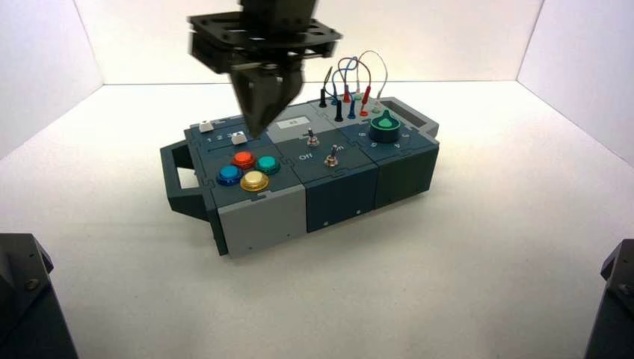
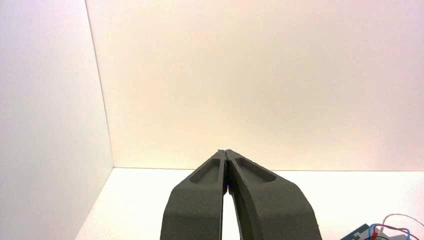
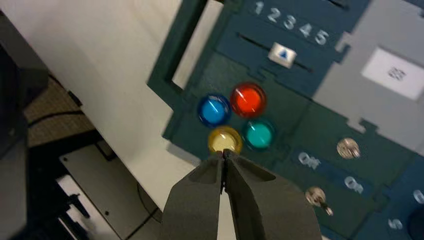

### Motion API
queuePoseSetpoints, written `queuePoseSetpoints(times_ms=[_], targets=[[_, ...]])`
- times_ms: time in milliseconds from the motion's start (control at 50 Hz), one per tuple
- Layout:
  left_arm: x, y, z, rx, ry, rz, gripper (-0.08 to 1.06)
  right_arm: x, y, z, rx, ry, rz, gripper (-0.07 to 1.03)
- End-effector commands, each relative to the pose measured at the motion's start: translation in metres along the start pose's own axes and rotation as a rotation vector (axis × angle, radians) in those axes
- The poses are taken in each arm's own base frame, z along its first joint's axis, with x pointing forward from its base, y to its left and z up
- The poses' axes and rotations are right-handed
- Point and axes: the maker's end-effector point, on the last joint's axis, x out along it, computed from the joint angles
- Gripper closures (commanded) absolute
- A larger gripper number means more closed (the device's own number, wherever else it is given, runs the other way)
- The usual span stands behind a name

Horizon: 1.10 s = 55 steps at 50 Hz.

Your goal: Push the blue button with the right gripper.

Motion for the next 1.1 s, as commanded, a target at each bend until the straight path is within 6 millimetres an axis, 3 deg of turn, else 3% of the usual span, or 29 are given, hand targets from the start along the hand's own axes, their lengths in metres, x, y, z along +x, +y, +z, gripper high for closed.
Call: queuePoseSetpoints(times_ms=[20, 320, 1100], targets=[[0.000, 0.002, 0.010, 0.003, -0.025, 0.008, 1.01, -0.008, 0.017, 0.018, -0.028, -0.026, 0.021, 0.98], [0.000, 0.002, 0.010, 0.003, -0.027, 0.008, 1.01, 0.011, 0.033, 0.018, -0.036, 0.047, 0.043, 0.98], [-0.003, 0.001, 0.013, 0.003, -0.042, 0.007, 1.01, 0.034, 0.029, 0.023, -0.036, 0.079, 0.029, 0.98]])
